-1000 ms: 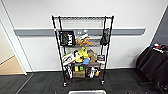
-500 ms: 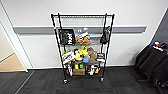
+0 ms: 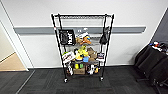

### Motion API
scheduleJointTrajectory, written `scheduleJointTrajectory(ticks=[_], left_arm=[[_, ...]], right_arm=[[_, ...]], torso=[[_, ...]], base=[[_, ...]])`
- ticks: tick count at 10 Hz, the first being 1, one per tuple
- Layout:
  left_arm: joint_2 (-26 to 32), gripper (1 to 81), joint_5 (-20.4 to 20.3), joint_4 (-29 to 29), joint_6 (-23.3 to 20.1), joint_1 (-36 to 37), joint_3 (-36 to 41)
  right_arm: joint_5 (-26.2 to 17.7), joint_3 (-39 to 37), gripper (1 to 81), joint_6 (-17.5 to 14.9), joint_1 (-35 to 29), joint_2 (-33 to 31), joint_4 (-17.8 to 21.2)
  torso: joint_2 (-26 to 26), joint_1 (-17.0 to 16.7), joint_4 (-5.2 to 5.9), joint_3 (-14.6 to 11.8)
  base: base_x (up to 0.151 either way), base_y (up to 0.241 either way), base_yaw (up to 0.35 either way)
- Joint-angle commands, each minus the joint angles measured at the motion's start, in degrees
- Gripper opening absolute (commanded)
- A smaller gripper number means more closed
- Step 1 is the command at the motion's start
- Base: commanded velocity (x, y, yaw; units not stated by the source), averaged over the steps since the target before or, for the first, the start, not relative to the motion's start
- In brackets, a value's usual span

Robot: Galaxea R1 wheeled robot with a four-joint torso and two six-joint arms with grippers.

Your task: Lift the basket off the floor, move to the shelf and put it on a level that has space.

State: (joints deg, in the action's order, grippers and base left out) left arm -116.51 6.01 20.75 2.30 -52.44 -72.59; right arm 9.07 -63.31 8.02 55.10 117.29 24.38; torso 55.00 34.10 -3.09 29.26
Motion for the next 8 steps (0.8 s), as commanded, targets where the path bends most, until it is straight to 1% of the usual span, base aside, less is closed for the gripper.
scheduleJointTrajectory(ticks=[1, 2, 4, 7, 8], left_arm=[[5.58, 1.0, 0.23, -0.71, -0.55, 5.81, 2.28], [5.40, 1.0, 0.32, -0.71, -0.55, 5.73, 2.19], [3.91, 1.0, 0.41, -0.80, -0.55, 5.55, 1.49], [2.59, 1.0, 0.41, -0.80, -0.46, 5.55, 1.14], [2.06, 1.0, 0.41, -0.89, -0.46, 5.29, 1.14]], right_arm=[[2.36, 3.38, 1.0, 0.24, -4.77, -5.10, -1.27], [2.44, 3.20, 1.0, 0.24, -4.43, -4.75, -1.44], [2.53, 2.41, 1.0, 0.15, -2.75, -2.99, -2.94], [2.53, 1.09, 1.0, 0.15, -2.05, -1.86, -2.94], [2.53, 0.74, 1.0, -0.02, -0.74, -1.07, -3.02]], torso=[[-5.57, -3.58, 0.00, 0.09], [-7.37, -4.78, 0.00, -0.74], [-10.49, -6.84, 0.00, -1.29], [-16.31, -10.62, 0.00, -1.31], [-18.25, -11.86, 0.00, -1.31]], base=[[0.000, 0.000, 0.000], [0.000, 0.000, 0.000], [0.000, 0.000, 0.000], [0.000, 0.000, 0.000], [0.000, 0.000, 0.000]])
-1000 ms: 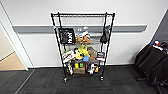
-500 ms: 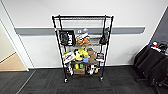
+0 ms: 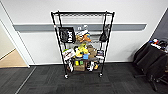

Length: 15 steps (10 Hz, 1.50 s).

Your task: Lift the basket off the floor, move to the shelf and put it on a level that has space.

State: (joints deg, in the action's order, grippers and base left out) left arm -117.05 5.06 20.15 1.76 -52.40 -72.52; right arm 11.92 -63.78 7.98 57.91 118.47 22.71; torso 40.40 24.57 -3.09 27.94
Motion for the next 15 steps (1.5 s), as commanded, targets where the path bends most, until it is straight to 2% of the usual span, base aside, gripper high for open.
scheduleJointTrajectory(ticks=[1, 2, 5, 8, 15], left_arm=[[2.52, 1.0, 1.36, -0.29, 0.00, 4.97, 1.06], [2.70, 1.0, 1.36, -0.11, 0.00, 4.89, 1.15], [2.09, 1.0, 1.27, -0.02, 0.18, 5.85, 2.29], [-1.08, 1.0, 2.15, 0.33, 0.53, 8.40, 2.47], [-4.77, 1.0, 5.93, 0.68, 0.62, 9.98, -1.22]], right_arm=[[0.12, 0.42, 1.0, 0.01, -2.49, -1.36, -2.06], [0.56, 0.60, 1.0, 0.01, -2.30, -1.28, -2.50], [0.65, 2.62, 1.0, 0.19, -4.15, -0.67, -2.50], [0.38, 1.92, 1.0, 0.45, -7.75, 3.29, -2.32], [-0.15, -0.98, 1.0, 0.72, -7.84, 4.70, -2.32]], torso=[[-5.62, -3.62, 0.00, 0.00], [-7.48, -4.83, 0.00, -1.65], [-13.38, -8.63, 0.00, -2.51], [-19.13, -12.41, 0.00, -3.61], [-32.57, -21.16, 0.00, -14.09]], base=[[0.000, 0.000, 0.000], [0.000, 0.000, 0.000], [0.000, 0.000, 0.000], [0.000, 0.000, 0.000], [0.000, 0.000, 0.000]])
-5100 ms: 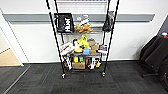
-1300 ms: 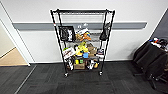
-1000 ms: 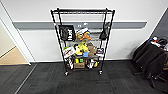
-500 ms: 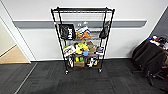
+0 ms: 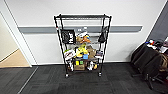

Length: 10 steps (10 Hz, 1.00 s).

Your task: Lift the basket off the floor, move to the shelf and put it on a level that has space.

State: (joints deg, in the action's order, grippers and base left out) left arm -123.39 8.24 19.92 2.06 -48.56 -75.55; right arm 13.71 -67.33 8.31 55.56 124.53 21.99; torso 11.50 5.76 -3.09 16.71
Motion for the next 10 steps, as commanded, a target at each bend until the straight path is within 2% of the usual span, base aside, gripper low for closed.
scheduleJointTrajectory(ticks=[1, 2, 3, 6, 7, 9, 10], left_arm=[[1.56, 1.0, 2.83, 0.73, 0.31, 6.14, 1.71], [1.56, 1.0, 2.83, 0.73, 0.31, 6.14, 1.45], [1.56, 1.0, 2.83, 0.82, 0.31, 6.06, 1.36], [1.48, 1.0, 2.83, 0.12, 0.05, 5.00, 0.31], [1.39, 1.0, 2.83, 0.03, -0.13, 4.65, -0.22], [1.30, 1.0, 2.83, 0.12, -0.30, 4.39, -0.75], [1.30, 1.0, 2.83, 0.12, -0.30, 4.21, -0.66]], right_arm=[[-1.94, 2.39, 1.0, 0.30, -5.50, -1.27, -1.60], [-2.02, 2.12, 1.0, 0.30, -5.41, -1.36, -1.60], [-2.02, 2.04, 1.0, 0.39, -5.42, -1.36, -1.60], [-2.02, 1.86, 1.0, 0.21, -4.80, -1.36, -1.78], [-2.02, 1.60, 1.0, 0.04, -4.62, -1.27, -1.78], [-2.02, 1.51, 1.0, -0.14, -4.27, -1.27, -1.86], [-2.02, 1.42, 1.0, -0.23, -4.10, -1.10, -1.86]], torso=[[-5.56, -3.58, 0.00, -4.22], [-7.31, -4.74, 0.00, -4.22], [-3.41, -2.27, 0.00, -2.38], [-4.94, -3.48, 0.00, -3.39], [-4.81, -3.48, 0.00, -5.71], [-4.83, -3.50, 0.00, -7.35], [-4.85, -3.48, 0.00, -5.09]], base=[[0.000, 0.000, 0.000], [0.000, 0.000, 0.000], [0.000, 0.000, 0.000], [0.000, 0.000, 0.000], [0.000, 0.000, 0.000], [0.000, 0.000, 0.000], [0.000, 0.000, 0.000]])
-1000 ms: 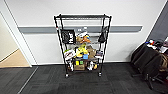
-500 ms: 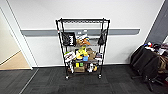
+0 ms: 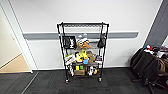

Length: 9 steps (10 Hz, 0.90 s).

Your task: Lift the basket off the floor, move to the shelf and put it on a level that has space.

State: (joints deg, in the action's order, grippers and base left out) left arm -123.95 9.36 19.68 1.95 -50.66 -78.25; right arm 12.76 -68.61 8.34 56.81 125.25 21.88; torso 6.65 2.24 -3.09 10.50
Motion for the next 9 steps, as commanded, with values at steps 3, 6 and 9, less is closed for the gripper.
scheduleJointTrajectory(ticks=[3, 6, 9], left_arm=[[1.77, 1.0, 1.71, 0.36, -0.19, 6.24, 3.10], [0.28, 1.0, 1.62, 0.45, -0.19, 6.32, 3.89], [-0.86, 1.0, 1.54, 0.45, -0.10, 6.49, 4.16]], right_arm=[[-1.16, 2.09, 1.0, -0.25, -5.60, 0.03, -1.84], [-1.16, 0.16, 1.0, -0.17, -5.51, 2.23, -1.84], [-1.16, -0.02, 1.0, -0.16, -5.34, 2.49, -1.84]], torso=[[0.02, -0.09, 0.00, -0.50], [0.02, -0.09, 0.00, -0.48], [0.02, -0.09, 0.00, -0.48]], base=[[0.000, 0.000, 0.000], [0.000, 0.000, 0.000], [0.000, 0.000, 0.000]])
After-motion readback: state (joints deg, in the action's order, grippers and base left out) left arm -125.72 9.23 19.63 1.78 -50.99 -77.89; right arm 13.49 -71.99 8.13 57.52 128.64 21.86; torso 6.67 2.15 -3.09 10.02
